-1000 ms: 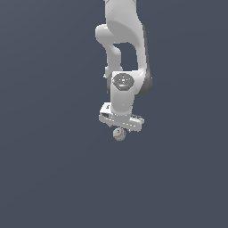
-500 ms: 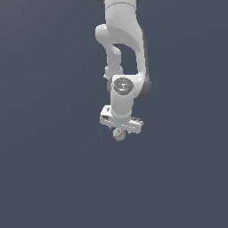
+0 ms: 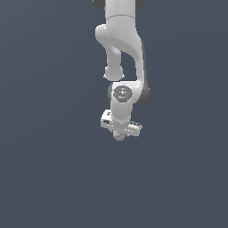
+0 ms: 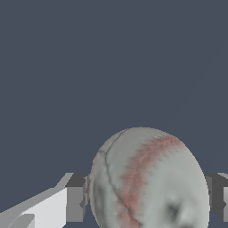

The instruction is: Pick up the object and move it to a goal position.

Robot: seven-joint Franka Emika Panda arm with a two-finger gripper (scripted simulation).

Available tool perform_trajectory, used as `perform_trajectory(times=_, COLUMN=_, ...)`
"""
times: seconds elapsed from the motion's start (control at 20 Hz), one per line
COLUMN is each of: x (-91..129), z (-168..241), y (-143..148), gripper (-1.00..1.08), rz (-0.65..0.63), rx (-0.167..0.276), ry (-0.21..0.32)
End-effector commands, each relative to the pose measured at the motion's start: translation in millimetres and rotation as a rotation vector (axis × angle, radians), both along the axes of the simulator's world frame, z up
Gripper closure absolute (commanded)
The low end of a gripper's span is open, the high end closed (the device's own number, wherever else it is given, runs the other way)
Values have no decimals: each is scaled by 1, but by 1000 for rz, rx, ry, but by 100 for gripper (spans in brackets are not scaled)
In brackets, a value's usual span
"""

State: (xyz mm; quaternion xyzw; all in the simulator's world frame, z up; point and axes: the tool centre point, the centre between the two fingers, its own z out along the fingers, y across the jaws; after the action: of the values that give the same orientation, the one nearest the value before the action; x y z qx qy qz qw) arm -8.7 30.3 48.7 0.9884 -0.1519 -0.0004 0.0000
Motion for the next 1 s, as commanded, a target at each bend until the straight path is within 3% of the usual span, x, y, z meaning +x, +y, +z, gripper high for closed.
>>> perform_trajectory(times=0.0, x=1, z=-1, y=0, gripper=108, rz=-1, rx=0, ry=-1)
perform_trajectory(times=0.95, x=-7, z=23, y=-3, gripper=108, rz=0, rx=0, ry=-1)
